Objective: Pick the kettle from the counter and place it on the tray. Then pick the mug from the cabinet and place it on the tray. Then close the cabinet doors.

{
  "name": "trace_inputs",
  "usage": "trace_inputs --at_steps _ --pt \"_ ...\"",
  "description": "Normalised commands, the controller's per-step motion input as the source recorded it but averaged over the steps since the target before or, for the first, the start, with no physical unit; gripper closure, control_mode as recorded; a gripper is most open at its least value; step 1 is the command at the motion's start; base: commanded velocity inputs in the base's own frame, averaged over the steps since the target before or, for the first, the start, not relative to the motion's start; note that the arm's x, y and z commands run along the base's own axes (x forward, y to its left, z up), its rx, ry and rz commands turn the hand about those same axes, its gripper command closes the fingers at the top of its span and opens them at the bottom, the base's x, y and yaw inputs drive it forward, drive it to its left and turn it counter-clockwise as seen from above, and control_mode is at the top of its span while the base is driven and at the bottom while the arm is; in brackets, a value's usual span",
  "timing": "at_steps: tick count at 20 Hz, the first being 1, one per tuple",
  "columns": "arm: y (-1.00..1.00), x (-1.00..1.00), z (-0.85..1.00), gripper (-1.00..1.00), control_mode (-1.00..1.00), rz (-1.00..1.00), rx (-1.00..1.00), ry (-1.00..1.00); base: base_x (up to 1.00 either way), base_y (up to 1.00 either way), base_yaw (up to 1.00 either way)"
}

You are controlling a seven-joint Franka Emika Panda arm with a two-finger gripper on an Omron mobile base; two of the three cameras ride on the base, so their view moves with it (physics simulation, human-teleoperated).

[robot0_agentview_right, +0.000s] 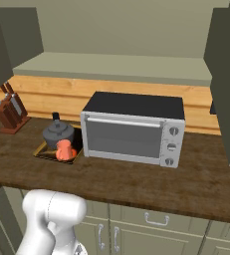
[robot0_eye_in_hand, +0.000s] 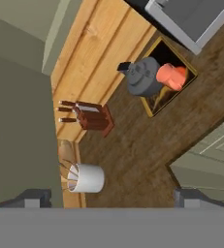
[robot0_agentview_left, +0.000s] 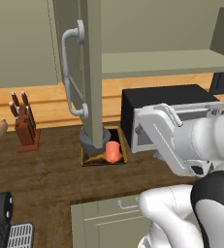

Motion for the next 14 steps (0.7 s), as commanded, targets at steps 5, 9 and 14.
trace_inputs --at_steps 5,9,14 --pt "0.43 -0.42 0.32 -1.00 -1.00 0.00 0.03 0.07 0.00 0.00 0.00" --pt "0.32 -0.61 0.34 -1.00 -1.00 0.00 0.10 0.00 0.00 0.00 0.00" --pt "0.29 -0.60 0.32 -1.00 -1.00 0.00 0.10 0.00 0.00 0.00 0.00"
